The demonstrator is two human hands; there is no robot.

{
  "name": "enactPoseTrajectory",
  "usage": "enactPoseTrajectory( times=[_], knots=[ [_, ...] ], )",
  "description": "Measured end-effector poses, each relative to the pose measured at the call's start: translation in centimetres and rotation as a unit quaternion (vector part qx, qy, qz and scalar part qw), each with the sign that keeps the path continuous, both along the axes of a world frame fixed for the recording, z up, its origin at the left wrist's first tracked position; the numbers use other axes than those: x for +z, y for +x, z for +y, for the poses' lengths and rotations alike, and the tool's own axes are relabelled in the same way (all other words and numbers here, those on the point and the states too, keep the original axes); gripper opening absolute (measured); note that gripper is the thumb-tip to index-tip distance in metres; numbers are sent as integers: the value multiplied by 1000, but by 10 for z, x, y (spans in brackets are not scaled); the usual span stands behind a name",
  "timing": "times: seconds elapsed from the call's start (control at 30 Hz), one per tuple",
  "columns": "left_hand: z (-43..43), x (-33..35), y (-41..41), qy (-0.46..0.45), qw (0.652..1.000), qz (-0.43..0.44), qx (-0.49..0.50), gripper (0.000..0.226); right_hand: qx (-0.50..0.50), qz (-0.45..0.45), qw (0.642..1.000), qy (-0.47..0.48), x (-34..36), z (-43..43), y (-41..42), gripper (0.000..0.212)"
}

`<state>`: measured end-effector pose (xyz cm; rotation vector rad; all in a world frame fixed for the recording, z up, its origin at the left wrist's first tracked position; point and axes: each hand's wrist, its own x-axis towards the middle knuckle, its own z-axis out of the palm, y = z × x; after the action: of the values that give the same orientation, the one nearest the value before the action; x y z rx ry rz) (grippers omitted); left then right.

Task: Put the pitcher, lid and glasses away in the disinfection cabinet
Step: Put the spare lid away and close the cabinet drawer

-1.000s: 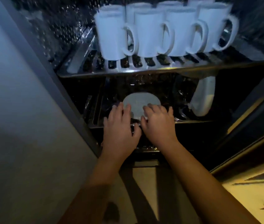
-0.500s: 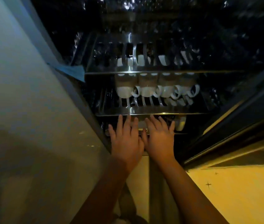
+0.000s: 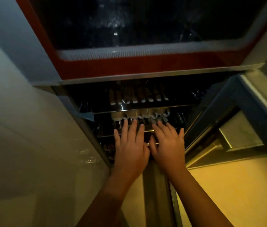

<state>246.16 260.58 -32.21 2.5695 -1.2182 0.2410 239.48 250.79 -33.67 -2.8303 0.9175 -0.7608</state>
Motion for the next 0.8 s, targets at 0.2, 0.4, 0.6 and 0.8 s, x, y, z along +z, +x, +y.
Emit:
enactPoseTrajectory(
  times=[0.2, 0.4, 0.6, 0.8],
  knots=[
    [-9, 29, -19, -23, 999, -20, -43, 48, -42, -23, 999, -20, 42, -8, -32, 44],
    [-31, 55, -36, -48, 993, -48, -100, 47, -77, -3, 994, -72, 76, -14, -58, 48],
    [-63, 79, -59, -89, 976, -59, -190, 51, -139, 12, 985, -98, 105, -30, -100, 50],
    [-92, 96, -95, -117, 951, -42, -284, 51, -196, 64, 974, -97, 128, -42, -149, 50]
  ],
)
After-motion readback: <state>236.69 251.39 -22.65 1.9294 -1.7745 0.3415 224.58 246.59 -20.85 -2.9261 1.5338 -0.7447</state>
